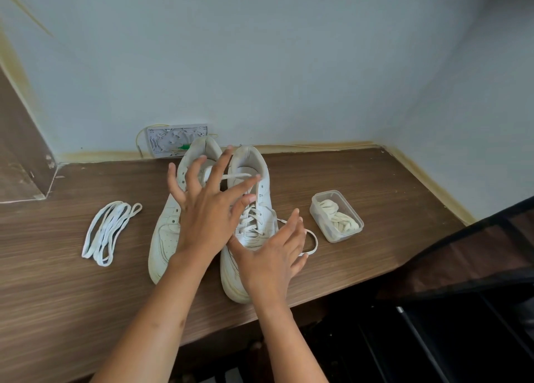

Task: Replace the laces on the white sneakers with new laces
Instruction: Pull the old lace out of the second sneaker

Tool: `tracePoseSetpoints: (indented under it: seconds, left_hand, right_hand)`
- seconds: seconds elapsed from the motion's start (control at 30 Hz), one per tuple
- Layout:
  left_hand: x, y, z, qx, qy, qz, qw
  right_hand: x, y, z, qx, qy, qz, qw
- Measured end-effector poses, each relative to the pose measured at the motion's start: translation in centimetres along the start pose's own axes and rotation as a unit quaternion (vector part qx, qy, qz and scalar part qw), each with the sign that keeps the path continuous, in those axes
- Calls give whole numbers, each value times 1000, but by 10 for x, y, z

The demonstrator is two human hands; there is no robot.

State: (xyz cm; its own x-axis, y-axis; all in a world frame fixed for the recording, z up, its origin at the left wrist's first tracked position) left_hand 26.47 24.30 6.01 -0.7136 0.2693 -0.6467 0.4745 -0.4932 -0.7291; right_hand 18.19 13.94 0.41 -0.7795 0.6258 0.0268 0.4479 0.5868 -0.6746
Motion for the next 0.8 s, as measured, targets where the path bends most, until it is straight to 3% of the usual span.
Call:
tracePoseSetpoints:
  seconds: [0.33,0.57,0.8]
  left_hand:
    - [1,3,-1,6,-34,9,999]
    - [-1,17,-16,9,-99,-55,993]
    - [-3,10,-30,45,-126,20,991]
  right_hand:
    - [1,0,0,4,-5,0,1000]
    - [1,0,-1,3,-8,-1,1000]
    - [0,1,1,10,-7,3,1000]
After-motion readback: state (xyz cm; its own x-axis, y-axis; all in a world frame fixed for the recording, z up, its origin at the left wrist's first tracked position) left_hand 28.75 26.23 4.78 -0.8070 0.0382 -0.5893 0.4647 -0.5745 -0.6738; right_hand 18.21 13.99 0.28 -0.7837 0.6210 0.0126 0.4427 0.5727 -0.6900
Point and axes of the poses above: each hand's wrist, its own x-axis away from the middle knuckle, its own y-axis out of the palm, z = x × y, the point moved 6 cm from there along -x, towards the middle knuckle, and after that the axes turned 2 degrees about -z, right-handed, at the moved point
